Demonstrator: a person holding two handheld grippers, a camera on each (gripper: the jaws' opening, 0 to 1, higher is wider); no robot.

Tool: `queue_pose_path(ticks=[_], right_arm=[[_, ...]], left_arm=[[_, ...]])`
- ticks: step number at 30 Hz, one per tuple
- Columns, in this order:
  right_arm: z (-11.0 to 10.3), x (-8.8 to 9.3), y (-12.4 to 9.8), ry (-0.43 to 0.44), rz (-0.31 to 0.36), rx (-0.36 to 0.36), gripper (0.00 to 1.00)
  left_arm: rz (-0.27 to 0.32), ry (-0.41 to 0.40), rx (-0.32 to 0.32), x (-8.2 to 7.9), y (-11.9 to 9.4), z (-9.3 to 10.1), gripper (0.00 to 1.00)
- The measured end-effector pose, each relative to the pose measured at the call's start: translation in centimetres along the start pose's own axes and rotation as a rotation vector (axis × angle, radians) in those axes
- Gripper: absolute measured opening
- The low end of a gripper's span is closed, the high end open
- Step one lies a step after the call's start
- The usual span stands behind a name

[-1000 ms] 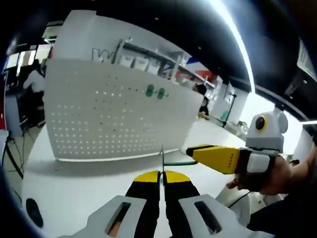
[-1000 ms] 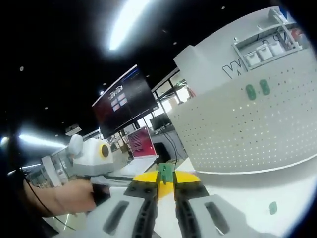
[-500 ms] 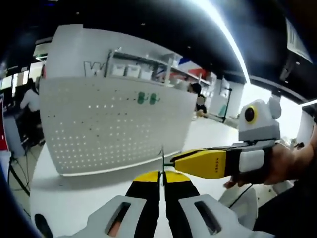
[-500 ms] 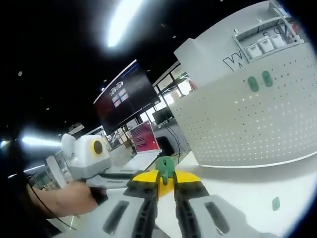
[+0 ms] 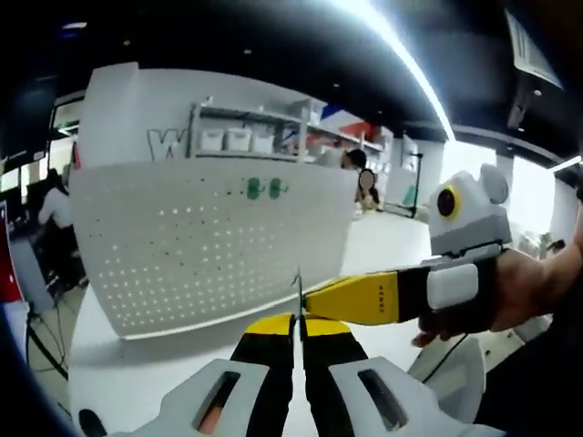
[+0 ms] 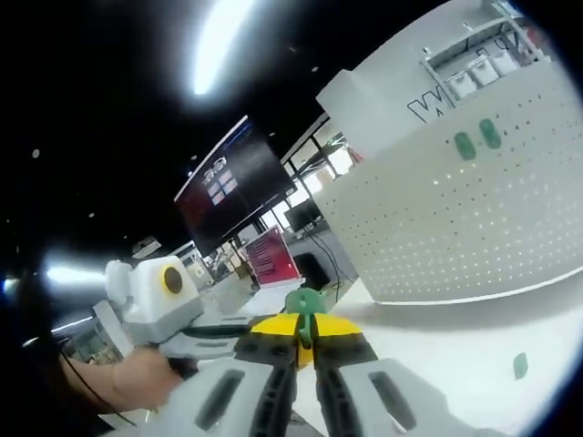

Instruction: Insert the hook assembly into the mounting plate slot until the hook locks in place.

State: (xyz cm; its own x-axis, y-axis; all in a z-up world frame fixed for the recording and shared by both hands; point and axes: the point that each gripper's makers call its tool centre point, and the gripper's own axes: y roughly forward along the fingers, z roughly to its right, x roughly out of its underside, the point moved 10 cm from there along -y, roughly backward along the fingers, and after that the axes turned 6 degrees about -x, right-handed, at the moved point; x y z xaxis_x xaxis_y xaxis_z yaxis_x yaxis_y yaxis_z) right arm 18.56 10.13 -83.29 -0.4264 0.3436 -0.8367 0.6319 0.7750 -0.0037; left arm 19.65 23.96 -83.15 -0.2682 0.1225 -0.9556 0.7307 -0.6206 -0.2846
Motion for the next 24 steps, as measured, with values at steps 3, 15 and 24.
queue_pose_path(ticks=[3,15,24], right_arm=[[0.19,0.23,0.04,0.018,0.003,0.003,0.02],[0.67,0.47,-0.04,0.073,0.003,0.015,0.01],[0.87,-0.15,0.1,-0.029,0.009,0.005,0.01]], left_arm=[[-0.006,0.014,-0.001,0.08,-0.02,-0.05,0.01],[0.016,0.018,0.009,0.53,0.41,-0.21,0.04],[0.001,0.023,0.009,0.9,0.27,-0.51,0.27]])
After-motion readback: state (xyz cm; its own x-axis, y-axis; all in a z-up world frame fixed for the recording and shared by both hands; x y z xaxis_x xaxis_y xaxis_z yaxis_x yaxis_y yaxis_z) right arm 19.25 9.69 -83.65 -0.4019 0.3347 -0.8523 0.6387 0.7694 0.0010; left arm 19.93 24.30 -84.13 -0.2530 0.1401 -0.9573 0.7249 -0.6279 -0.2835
